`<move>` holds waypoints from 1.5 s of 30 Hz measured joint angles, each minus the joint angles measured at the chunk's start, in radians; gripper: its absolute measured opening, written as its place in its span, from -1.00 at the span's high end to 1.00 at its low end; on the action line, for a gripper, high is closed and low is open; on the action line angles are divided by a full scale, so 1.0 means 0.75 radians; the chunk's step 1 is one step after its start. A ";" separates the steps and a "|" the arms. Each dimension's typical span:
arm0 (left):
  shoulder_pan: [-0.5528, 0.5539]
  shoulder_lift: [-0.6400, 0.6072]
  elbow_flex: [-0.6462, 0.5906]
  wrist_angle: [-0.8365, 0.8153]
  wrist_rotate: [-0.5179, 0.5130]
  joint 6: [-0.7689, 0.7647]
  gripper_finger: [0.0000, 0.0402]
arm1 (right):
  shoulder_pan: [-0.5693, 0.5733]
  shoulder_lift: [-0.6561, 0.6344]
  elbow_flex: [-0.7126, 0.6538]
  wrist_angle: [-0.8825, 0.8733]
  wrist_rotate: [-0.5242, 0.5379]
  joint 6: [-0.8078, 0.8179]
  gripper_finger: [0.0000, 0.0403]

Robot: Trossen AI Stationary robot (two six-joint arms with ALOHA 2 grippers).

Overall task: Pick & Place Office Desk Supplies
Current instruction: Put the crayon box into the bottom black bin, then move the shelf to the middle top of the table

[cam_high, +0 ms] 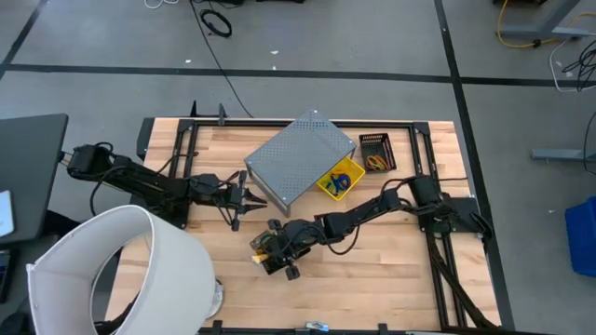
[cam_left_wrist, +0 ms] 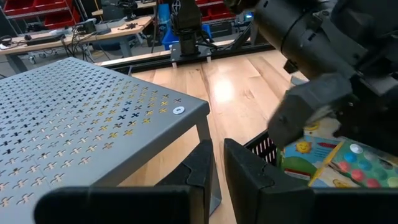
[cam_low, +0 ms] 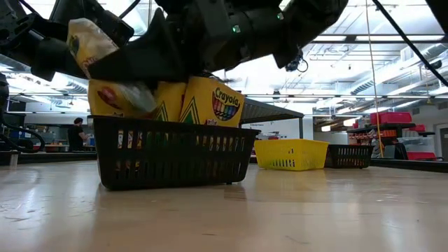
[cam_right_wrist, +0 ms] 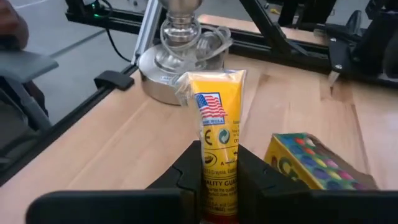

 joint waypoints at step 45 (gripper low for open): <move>0.000 -0.064 -0.012 0.047 0.051 -0.084 0.76 | 0.162 -0.340 -0.001 -0.172 -0.078 -0.127 0.49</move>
